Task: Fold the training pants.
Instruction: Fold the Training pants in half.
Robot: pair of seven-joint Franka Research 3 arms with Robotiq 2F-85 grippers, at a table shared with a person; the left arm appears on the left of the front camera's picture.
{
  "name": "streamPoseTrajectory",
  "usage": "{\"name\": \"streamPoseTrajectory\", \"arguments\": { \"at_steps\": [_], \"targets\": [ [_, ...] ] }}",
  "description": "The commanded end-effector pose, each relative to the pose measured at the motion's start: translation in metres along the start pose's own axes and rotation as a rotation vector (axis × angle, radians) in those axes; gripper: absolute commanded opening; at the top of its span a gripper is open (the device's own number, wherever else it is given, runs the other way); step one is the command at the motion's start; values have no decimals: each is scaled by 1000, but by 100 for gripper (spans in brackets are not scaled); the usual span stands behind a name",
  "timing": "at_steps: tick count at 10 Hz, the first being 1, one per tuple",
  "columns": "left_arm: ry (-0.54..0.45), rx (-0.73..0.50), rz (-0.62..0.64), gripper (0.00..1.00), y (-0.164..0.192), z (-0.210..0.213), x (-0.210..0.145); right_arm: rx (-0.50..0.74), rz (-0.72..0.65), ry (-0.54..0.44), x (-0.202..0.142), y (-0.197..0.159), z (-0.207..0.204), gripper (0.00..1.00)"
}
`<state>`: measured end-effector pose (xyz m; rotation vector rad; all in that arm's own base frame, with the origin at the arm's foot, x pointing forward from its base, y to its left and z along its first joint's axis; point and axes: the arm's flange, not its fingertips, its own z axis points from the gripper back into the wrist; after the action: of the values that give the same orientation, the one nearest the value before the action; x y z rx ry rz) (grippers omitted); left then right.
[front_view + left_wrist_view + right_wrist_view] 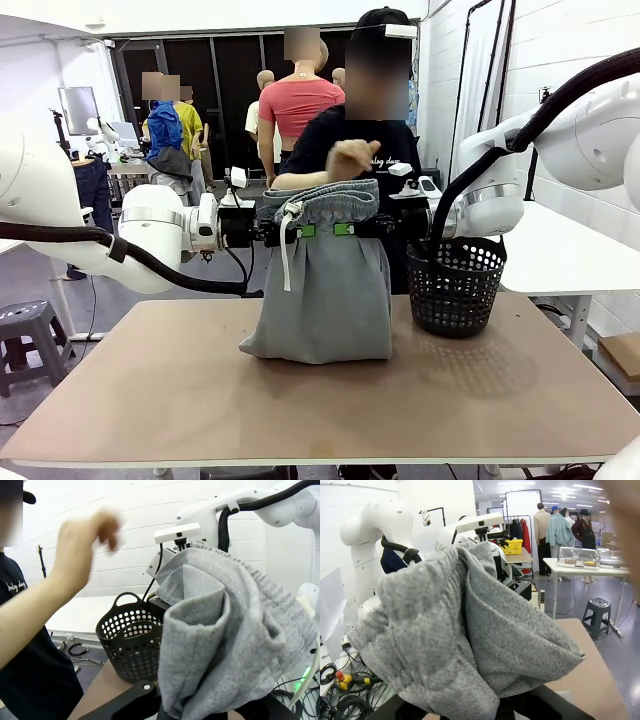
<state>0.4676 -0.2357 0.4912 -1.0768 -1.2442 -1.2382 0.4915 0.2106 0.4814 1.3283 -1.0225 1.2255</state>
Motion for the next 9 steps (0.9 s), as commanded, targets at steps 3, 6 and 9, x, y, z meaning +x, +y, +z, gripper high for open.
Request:
{"name": "streamPoseTrajectory", "arguments": {
  "at_steps": [3, 6, 9],
  "targets": [
    [-3, -1, -7, 0, 0, -1, 4, 2, -4, -18, 1, 3, 0, 0],
    [-3, -1, -7, 0, 0, -1, 4, 2, -4, -18, 1, 3, 0, 0],
    [-3, -1, -7, 0, 0, -1, 4, 2, -4, -18, 1, 3, 0, 0]
  ]
}}
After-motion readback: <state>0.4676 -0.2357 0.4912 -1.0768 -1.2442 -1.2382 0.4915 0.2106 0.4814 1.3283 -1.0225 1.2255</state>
